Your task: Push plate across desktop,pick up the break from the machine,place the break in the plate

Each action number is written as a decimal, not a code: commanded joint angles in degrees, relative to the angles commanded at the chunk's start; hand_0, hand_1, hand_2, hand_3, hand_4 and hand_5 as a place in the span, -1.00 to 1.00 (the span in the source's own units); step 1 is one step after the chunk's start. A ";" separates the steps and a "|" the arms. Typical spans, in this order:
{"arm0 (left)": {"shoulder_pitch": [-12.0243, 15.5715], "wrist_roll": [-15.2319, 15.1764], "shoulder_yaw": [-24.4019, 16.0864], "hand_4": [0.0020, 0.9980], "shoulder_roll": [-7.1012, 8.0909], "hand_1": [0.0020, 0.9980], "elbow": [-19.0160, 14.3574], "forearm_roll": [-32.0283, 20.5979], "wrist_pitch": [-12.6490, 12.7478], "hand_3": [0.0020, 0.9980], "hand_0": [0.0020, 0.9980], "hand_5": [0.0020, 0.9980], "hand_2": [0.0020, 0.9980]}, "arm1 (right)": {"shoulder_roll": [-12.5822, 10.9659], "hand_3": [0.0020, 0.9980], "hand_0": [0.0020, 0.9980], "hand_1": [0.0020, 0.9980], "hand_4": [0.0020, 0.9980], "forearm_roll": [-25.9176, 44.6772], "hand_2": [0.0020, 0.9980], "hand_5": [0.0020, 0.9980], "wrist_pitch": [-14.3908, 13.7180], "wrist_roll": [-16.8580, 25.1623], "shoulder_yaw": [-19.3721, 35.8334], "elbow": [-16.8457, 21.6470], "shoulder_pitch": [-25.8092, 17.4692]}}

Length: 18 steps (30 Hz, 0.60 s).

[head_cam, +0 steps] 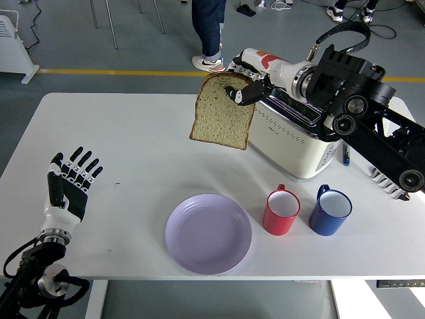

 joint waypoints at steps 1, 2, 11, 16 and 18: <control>0.03 0.01 -0.03 0.16 0.01 0.57 0.02 0.01 0.02 0.64 0.54 1.00 0.66 | 0.04 -0.07 -0.16 -0.24 -0.45 1.52 -0.17 -1.00 -0.11 -0.05 -0.62 0.25 -0.15; 0.06 0.02 -0.07 0.16 0.00 0.57 0.11 -0.02 0.03 0.64 0.54 1.00 0.66 | 0.28 -0.07 -0.16 -0.24 -0.45 3.62 -0.17 -1.00 -0.41 -0.25 -1.69 0.61 -0.54; 0.20 -0.03 0.06 0.16 -0.05 0.56 0.31 -0.03 0.04 0.64 0.53 1.00 0.66 | 1.17 -0.07 -0.19 -0.25 -0.51 17.08 -0.17 -1.00 2.43 -0.56 -7.38 0.34 -0.73; 0.22 -0.03 0.21 0.15 -0.06 0.57 0.33 -0.01 0.04 0.63 0.53 1.00 0.66 | 2.11 -0.08 -0.18 -0.24 -0.49 21.17 -0.18 -1.00 4.11 -0.40 -8.73 -1.20 -0.85; 0.24 -0.05 0.22 0.15 -0.12 0.57 0.33 -0.02 0.05 0.63 0.53 1.00 0.66 | 2.34 -0.08 -0.18 -0.24 -0.49 21.83 -0.18 -1.00 4.14 0.17 -9.62 -1.91 -1.32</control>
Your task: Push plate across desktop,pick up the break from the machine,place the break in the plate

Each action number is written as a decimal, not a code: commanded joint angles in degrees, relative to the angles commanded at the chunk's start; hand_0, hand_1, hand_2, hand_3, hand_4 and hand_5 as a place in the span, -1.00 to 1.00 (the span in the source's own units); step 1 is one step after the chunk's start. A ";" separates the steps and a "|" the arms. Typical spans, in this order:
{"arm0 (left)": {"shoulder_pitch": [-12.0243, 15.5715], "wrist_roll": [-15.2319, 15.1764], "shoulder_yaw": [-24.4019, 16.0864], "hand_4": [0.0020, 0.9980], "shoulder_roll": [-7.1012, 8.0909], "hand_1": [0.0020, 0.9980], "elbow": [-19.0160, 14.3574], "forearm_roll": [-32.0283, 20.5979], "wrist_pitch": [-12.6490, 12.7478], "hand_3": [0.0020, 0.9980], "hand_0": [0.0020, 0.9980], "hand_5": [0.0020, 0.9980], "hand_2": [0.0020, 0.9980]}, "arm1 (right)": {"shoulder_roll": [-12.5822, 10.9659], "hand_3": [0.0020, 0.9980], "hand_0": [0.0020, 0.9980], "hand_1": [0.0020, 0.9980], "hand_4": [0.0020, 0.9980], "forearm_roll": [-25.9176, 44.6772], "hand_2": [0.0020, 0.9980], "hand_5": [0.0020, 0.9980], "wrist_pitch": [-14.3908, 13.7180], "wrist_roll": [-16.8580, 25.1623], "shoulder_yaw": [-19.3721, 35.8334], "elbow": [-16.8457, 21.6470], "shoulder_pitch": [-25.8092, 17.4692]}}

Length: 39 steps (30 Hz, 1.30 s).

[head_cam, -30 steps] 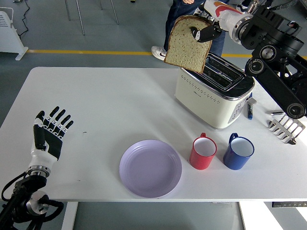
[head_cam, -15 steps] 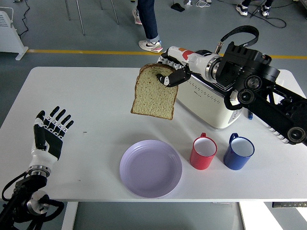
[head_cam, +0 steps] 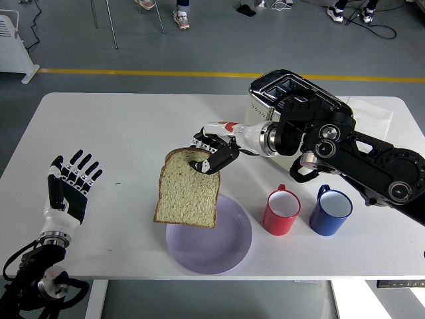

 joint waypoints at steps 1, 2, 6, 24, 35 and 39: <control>0.02 0.00 -0.01 0.15 -0.02 0.57 0.00 0.00 0.00 0.63 0.53 1.00 0.66 | 0.04 -0.08 -0.18 -0.24 -0.49 -0.04 -0.18 -1.00 0.00 0.12 -0.21 -0.19 -0.11; 0.09 -0.01 0.01 0.15 -0.01 0.57 -0.01 0.00 0.01 0.63 0.53 1.00 0.66 | 0.12 -0.08 -0.18 -0.24 -0.49 -0.38 -0.18 -1.00 -0.04 0.46 -0.81 -0.74 -0.43; 0.26 -0.03 -0.04 0.16 0.05 0.57 0.00 -0.02 0.03 0.63 0.53 1.00 0.66 | 0.30 -0.08 -0.19 -0.23 -0.49 -1.29 -0.17 -1.00 0.06 2.03 -2.90 -2.70 -1.19; -0.06 -0.04 -0.43 0.18 -0.12 0.56 -0.08 -0.27 -0.01 0.63 0.53 1.00 0.65 | 2.09 -0.05 -0.16 -0.13 -0.60 -4.01 -0.09 -1.00 -2.92 12.89 -10.29 -13.16 -3.81; -0.43 0.10 -0.29 0.18 -0.12 0.54 -0.23 -0.58 0.13 0.64 0.50 1.00 0.64 | 3.89 -0.08 -0.07 -0.07 -0.48 -3.64 -0.07 -1.00 -3.62 19.92 -13.51 -19.42 -3.10; -0.34 -0.01 -0.45 0.18 -0.12 0.54 -0.29 -0.72 0.21 0.64 0.50 1.00 0.64 | 4.11 -0.08 -0.07 -0.07 -0.48 -3.59 -0.07 -1.00 -2.65 20.19 -14.38 -20.35 -3.17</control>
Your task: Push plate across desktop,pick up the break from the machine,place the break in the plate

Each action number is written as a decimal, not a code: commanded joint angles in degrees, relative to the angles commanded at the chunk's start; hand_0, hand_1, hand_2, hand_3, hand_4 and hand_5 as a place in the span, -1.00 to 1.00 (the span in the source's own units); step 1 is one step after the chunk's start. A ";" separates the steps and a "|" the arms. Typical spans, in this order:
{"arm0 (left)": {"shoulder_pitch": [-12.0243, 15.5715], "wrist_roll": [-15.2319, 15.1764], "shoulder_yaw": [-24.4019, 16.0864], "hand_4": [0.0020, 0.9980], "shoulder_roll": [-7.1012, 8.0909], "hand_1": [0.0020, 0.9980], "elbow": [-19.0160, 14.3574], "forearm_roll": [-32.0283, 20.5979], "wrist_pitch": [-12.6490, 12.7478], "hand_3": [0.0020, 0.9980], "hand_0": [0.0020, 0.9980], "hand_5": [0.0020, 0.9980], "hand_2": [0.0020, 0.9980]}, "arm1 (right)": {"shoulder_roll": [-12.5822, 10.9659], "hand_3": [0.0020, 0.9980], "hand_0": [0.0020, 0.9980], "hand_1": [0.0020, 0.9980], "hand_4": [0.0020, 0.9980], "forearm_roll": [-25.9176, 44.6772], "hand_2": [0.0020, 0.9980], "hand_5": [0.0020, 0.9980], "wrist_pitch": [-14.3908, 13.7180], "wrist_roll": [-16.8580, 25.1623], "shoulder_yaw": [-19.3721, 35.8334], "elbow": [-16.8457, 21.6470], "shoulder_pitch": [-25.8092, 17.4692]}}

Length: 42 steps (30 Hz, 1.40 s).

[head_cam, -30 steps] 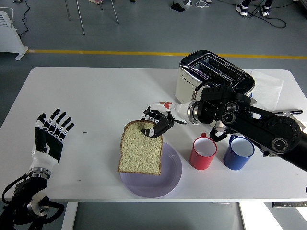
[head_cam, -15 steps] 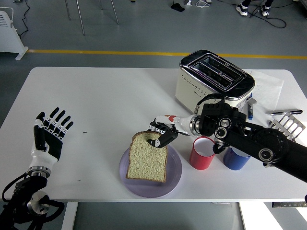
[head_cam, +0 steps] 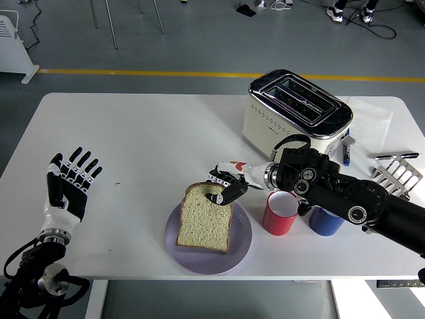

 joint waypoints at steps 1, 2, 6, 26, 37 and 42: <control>0.02 -0.06 -0.04 0.18 0.00 0.52 -0.01 -0.03 0.03 0.66 0.49 1.00 0.64 | 0.09 -0.10 -0.10 -0.13 -0.38 -0.14 -0.10 -1.00 0.09 0.12 -0.12 -0.34 0.00; 0.03 -0.09 -0.06 0.18 0.00 0.52 -0.01 -0.04 0.04 0.66 0.49 1.00 0.64 | 0.13 -0.10 -0.10 -0.13 -0.38 -0.21 -0.10 -1.00 0.13 0.18 -0.17 -0.49 0.00; -0.15 -0.37 -0.06 0.18 0.00 0.52 -0.07 -0.20 0.21 0.66 0.49 1.00 0.64 | 0.21 -0.10 -0.10 -0.13 -0.38 -0.32 -0.10 -1.00 0.97 0.97 -0.59 -1.64 0.03; -0.57 -4.74 0.46 0.15 0.00 0.50 -0.26 -1.75 3.73 0.65 0.46 1.00 0.63 | 0.60 0.28 0.34 0.36 0.28 -6.56 0.37 -0.72 1.89 5.18 -1.03 -4.15 0.06; -0.33 -8.67 0.34 0.12 0.00 0.53 -0.27 -3.81 7.00 0.61 0.48 1.00 0.64 | 0.64 0.62 0.72 0.68 0.44 -8.38 0.80 -0.62 2.18 6.26 -0.14 -4.36 -0.21; -0.09 -10.15 0.26 0.12 0.00 0.53 -0.25 -4.51 8.46 0.61 0.48 1.00 0.64 | 0.41 0.62 0.72 0.68 0.44 -9.45 0.80 -0.62 2.63 7.20 0.73 -4.23 -0.62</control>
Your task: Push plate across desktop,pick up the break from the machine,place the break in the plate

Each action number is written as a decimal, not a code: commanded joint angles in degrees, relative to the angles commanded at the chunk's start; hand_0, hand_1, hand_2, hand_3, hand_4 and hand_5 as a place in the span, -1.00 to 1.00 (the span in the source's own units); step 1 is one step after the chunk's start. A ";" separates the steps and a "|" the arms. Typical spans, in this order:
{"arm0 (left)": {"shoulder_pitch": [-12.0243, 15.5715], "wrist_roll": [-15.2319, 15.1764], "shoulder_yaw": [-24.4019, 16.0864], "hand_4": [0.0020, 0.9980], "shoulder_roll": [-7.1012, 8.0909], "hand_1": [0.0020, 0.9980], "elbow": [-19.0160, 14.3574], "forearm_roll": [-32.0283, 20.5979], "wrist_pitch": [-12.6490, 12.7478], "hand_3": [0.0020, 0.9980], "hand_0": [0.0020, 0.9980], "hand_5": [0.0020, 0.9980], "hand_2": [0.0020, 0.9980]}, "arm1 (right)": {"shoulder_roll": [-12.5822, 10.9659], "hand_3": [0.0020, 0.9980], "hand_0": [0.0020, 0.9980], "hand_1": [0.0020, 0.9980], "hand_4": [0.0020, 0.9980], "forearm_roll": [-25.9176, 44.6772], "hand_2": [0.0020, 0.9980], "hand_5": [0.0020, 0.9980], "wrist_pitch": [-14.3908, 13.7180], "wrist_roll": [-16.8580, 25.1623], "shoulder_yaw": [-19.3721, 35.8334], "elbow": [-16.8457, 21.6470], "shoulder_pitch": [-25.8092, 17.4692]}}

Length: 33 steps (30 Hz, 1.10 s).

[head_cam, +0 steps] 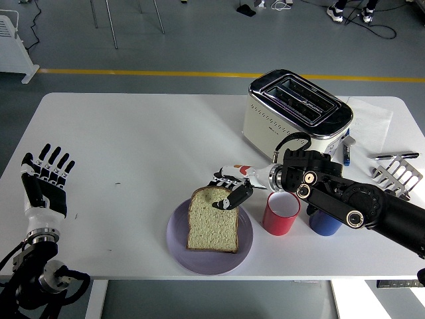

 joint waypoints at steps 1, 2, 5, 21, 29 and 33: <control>0.05 -0.24 -0.05 0.11 0.00 0.54 0.01 -0.15 0.23 0.59 0.49 0.98 0.64 | -0.05 0.83 0.87 0.80 0.50 -0.21 0.94 -0.55 -0.38 0.42 0.29 0.12 -0.10; 0.07 -0.39 -0.05 0.11 0.00 0.54 0.01 -0.23 0.37 0.59 0.49 0.98 0.64 | -0.09 0.83 0.87 0.80 0.50 -0.41 0.94 -0.55 -0.84 0.64 0.55 0.24 -0.15; 0.07 -0.73 0.04 0.11 0.00 0.54 0.00 -0.37 0.69 0.59 0.49 0.98 0.64 | -0.16 0.83 0.87 0.80 0.50 -1.19 0.94 -0.55 -2.40 0.76 1.54 0.67 -0.26; -0.30 -0.28 -0.75 0.11 0.00 0.54 0.02 0.84 1.84 0.58 0.49 0.88 0.65 | -4.51 0.72 0.75 0.67 0.29 -3.91 0.75 -0.42 -15.27 9.44 17.59 16.07 -2.32; -0.25 -0.01 -0.81 0.10 0.08 0.54 -3.24 0.92 2.11 0.58 0.49 0.89 0.65 | -9.23 0.72 0.71 0.63 0.21 2.37 0.70 -0.44 -22.24 14.27 32.23 27.18 -7.32; -0.14 0.42 -1.10 0.10 0.27 0.55 -4.95 1.14 2.29 0.58 0.49 0.93 0.65 | -11.08 0.70 0.71 0.62 0.13 6.11 0.66 -0.35 -23.46 15.10 39.79 26.25 -11.27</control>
